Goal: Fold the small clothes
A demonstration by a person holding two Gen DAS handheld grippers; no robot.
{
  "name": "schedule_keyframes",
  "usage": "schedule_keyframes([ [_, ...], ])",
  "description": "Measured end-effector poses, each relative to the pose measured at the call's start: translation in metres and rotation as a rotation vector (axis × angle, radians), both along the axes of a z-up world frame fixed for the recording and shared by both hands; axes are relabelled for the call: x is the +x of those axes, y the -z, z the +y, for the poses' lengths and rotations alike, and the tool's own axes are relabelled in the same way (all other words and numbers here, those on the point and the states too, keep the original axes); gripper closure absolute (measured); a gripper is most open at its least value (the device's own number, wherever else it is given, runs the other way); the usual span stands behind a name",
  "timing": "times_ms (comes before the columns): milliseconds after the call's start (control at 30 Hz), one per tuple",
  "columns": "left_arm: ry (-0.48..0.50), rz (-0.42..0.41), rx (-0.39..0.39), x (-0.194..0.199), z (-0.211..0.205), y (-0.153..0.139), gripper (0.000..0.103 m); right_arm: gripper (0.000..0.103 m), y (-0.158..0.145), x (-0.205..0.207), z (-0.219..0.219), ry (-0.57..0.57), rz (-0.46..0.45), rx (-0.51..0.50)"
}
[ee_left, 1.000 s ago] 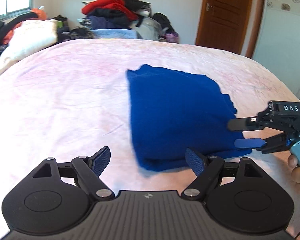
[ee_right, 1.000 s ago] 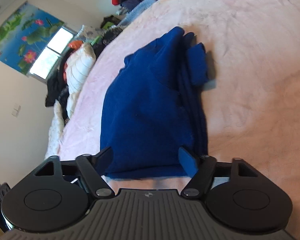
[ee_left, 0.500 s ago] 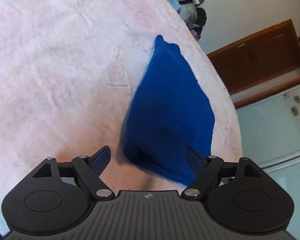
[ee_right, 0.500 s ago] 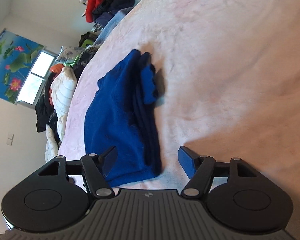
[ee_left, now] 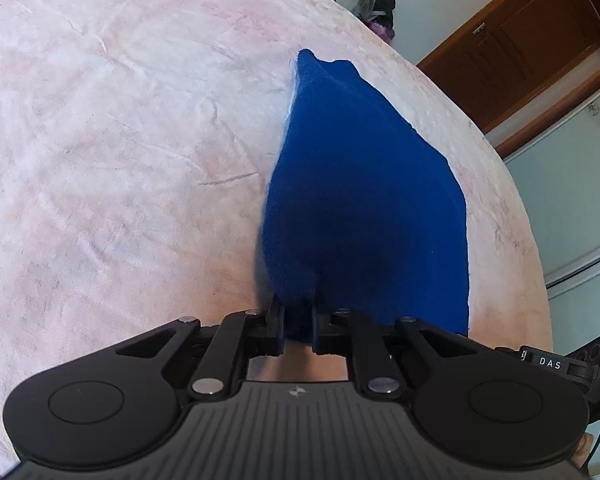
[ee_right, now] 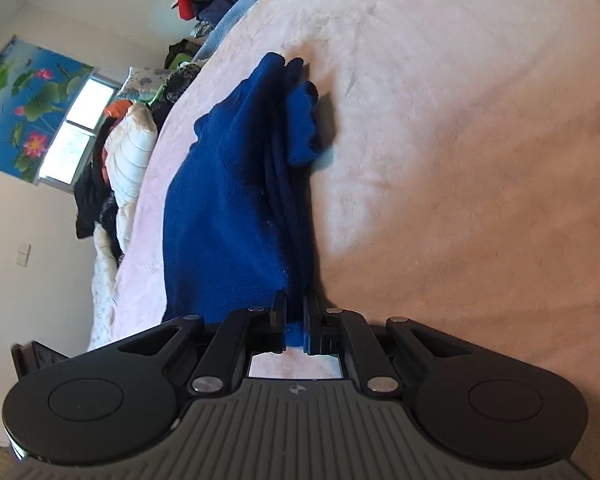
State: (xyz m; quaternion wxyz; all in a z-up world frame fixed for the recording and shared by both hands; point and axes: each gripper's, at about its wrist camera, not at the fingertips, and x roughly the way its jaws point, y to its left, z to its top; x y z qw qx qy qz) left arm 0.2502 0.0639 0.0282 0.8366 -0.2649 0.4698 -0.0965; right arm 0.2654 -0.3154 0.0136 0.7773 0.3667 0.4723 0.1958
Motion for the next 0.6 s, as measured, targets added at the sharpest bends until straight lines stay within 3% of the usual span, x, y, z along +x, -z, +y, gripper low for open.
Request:
schedule_keyframes([
  [133,0.028,-0.011,0.068,-0.009,0.000,-0.019,0.089,0.079,-0.022,0.006,-0.005,-0.014,-0.027,-0.016],
  [267,0.046,-0.148,0.238,-0.031,-0.008,-0.052,0.089,0.058,-0.052,0.033,-0.027,0.043,-0.139,0.048],
  [333,0.077,-0.237,0.304,-0.034,-0.023,-0.060,0.088,0.056,-0.057,0.061,-0.023,0.030,-0.156,0.031],
  [400,0.129,-0.318,0.398,-0.027,-0.046,-0.058,0.083,0.056,-0.051,0.092,-0.013,0.018,-0.116,-0.008],
  [467,0.174,-0.323,0.485,-0.013,-0.065,-0.046,0.081,0.058,-0.042,0.119,-0.006,0.027,-0.070,-0.044],
  [533,0.205,-0.290,0.503,-0.005,-0.073,-0.031,0.080,0.058,-0.033,0.138,-0.003,0.027,-0.034,-0.036],
  [600,0.218,-0.276,0.524,-0.006,-0.076,-0.019,0.077,0.066,-0.025,0.148,-0.001,0.038,-0.016,-0.011],
])
